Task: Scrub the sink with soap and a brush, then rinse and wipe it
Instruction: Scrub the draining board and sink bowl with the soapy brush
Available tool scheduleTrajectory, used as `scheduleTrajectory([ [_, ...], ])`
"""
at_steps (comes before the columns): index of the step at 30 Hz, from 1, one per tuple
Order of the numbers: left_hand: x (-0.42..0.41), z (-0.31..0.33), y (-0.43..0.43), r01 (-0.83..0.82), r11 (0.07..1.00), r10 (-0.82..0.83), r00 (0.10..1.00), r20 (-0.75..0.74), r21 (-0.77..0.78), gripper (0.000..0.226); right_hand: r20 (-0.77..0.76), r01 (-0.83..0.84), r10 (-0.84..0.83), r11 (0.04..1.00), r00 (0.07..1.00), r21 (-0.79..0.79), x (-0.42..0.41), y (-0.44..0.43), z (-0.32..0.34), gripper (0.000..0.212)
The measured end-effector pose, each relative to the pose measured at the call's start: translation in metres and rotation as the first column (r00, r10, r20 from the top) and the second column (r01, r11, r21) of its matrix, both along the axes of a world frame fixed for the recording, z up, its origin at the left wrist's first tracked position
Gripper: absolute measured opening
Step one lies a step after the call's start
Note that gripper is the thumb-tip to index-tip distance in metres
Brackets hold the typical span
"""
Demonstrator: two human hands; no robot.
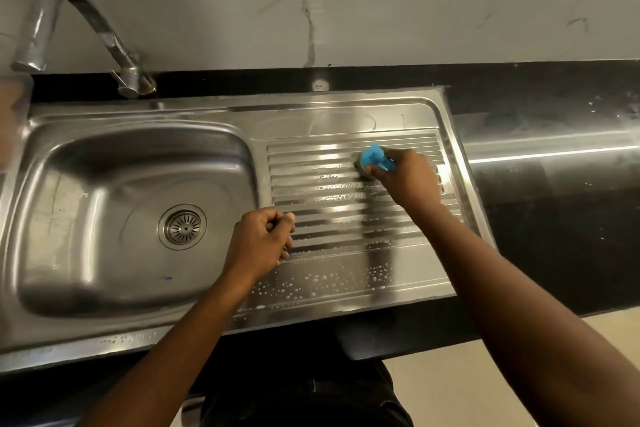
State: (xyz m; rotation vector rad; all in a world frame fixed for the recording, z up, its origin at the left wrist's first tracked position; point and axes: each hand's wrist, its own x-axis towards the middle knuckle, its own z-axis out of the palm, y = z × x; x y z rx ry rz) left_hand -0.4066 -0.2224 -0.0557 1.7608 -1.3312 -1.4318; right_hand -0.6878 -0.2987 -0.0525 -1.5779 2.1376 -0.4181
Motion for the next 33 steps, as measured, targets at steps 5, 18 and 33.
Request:
scheduleTrajectory([
  [5, -0.016, -0.002, -0.002, 0.013, 1.0, -0.013, 1.0, -0.02, 0.015, 0.029, 0.03, -0.175, 0.175, 0.984, 0.984, 0.024, 0.02, 0.022, -0.003, 0.052],
  [18, -0.048, -0.007, 0.0, 0.005, 1.0, -0.005, 1.0, -0.004, 0.005, 0.03, -0.078, -0.017, 0.013, 0.999, 0.997, -0.048, -0.055, 0.013, 0.0, 0.057],
  [33, -0.085, -0.013, 0.002, -0.018, 1.0, 0.018, 1.0, -0.01, 0.013, 0.031, -0.061, 0.016, -0.018, 1.0, 0.998, -0.025, -0.102, 0.043, 0.002, 0.062],
])
